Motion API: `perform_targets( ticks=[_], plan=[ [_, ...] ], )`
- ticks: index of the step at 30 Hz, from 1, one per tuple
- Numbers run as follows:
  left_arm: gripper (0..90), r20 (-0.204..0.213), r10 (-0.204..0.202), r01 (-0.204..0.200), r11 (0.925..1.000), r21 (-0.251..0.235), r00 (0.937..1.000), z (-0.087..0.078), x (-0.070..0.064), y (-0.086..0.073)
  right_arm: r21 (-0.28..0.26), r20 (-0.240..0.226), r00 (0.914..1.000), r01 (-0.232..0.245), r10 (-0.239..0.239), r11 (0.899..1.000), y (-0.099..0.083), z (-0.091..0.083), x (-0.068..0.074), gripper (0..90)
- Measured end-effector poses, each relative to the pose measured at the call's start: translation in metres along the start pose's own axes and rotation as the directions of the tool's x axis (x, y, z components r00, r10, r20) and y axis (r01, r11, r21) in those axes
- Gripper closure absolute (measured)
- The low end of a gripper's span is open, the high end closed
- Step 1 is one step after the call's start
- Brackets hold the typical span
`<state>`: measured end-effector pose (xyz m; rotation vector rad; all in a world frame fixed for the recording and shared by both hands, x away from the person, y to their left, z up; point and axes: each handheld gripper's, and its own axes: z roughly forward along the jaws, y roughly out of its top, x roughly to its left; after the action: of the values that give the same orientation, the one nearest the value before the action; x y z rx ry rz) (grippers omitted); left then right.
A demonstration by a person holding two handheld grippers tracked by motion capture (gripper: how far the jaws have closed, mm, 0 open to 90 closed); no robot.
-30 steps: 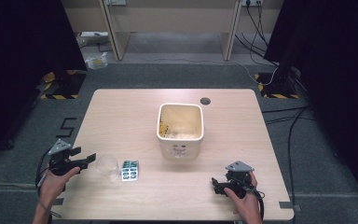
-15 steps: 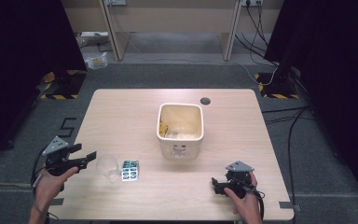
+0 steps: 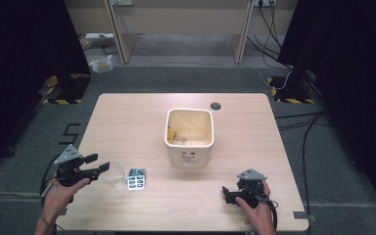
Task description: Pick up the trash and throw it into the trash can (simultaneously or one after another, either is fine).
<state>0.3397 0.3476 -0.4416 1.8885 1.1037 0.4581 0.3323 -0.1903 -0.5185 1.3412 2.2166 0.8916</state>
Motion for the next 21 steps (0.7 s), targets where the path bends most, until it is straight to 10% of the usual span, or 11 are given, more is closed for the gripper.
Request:
perform_targets(
  ticks=[21],
  plan=[
    [80.9,0.057,0.091,-0.096,0.9915,0.088,0.9942,0.020,-0.013,-0.008,0.000,-0.001,1.0000,0.003,-0.003,1.000,0.000,0.000,0.000,0.3]
  ],
)
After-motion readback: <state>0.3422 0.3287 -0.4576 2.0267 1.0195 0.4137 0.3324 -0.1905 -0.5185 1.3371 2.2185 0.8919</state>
